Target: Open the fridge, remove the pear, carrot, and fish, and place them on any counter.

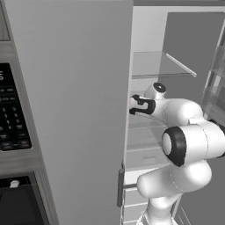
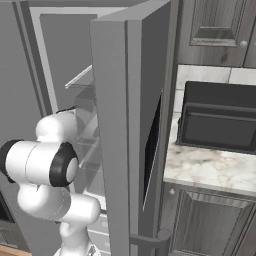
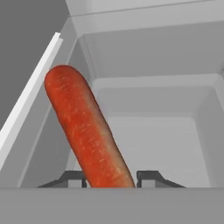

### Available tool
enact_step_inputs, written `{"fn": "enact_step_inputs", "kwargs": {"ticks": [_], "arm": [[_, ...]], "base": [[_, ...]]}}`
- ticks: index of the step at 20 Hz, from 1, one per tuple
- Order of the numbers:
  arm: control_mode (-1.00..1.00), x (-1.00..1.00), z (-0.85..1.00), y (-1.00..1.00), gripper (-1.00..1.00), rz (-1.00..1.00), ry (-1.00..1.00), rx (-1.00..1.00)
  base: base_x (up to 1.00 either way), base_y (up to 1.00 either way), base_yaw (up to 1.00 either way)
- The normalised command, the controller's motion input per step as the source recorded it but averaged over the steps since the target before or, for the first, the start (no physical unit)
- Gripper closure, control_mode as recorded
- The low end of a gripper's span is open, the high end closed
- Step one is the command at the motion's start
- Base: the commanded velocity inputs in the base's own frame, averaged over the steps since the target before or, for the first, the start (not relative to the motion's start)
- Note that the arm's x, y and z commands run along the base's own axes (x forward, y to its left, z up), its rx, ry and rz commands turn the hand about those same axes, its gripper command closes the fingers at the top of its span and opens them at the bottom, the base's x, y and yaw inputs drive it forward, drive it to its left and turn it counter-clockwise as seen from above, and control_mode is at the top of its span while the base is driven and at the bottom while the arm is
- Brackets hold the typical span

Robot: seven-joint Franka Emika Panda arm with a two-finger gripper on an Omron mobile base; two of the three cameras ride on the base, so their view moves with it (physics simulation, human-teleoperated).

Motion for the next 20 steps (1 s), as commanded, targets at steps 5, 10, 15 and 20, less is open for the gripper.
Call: {"fn": "enact_step_inputs", "kwargs": {"ticks": [5, 10, 15, 20], "arm": [[-1.00, -0.16, -0.16, -0.01, 1.00, 0.00, -0.03, 0.00], [-1.00, -0.74, 0.26, -0.09, 1.00, 0.00, -0.15, 0.00], [-1.00, -0.95, 0.36, -0.19, 1.00, 0.00, -0.11, 0.00], [-1.00, -0.89, 0.79, -0.02, 1.00, 0.02, -0.02, -0.06]], "base": [[0.00, 0.00, 0.00], [0.00, 0.00, 0.00], [0.00, 0.00, 0.00], [0.00, 0.00, 0.00]]}}
